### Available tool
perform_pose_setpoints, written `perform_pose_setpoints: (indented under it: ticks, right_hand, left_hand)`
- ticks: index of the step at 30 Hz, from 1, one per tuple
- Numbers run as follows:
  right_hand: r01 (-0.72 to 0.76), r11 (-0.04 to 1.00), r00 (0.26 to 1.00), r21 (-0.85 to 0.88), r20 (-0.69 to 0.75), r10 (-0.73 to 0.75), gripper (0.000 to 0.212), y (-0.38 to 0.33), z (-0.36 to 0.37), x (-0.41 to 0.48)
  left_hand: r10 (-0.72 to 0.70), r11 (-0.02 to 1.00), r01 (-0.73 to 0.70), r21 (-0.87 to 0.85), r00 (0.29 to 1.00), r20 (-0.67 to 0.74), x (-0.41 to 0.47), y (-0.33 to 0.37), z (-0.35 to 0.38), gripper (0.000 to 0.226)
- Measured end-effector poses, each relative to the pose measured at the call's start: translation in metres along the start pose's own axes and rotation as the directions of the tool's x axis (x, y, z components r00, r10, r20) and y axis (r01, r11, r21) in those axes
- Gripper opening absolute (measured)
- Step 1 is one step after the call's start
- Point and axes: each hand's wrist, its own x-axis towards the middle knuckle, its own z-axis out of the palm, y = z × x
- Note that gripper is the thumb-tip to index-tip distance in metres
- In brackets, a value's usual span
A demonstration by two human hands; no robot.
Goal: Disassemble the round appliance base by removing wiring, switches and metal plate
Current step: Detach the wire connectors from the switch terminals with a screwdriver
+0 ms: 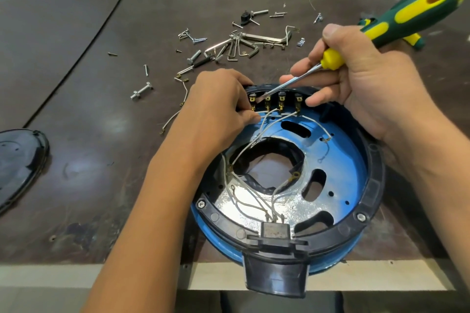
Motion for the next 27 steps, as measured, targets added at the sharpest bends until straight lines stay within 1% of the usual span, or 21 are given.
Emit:
perform_pose_setpoints:
  ticks: [7,15,27]
  right_hand:
    - [0.029,0.999,1.000,-0.014,-0.002,-0.029,0.027,0.0001,0.0006,-0.0002]
    - [-0.045,0.998,0.999,-0.036,-0.010,0.045,0.031,-0.0013,0.0018,0.0047]
    - [-0.086,0.996,0.995,-0.033,-0.045,0.085,0.031,-0.0040,0.0052,0.0088]
  left_hand:
    - [-0.011,1.000,0.011,0.019,1.000,-0.008,-0.0009,0.0015,-0.0016,0.017]
    - [-0.020,0.999,0.018,0.048,0.999,0.028,-0.0001,0.0035,-0.0025,0.019]
    - [-0.008,0.999,0.007,0.044,1.000,0.018,-0.0011,0.0023,-0.0015,0.017]
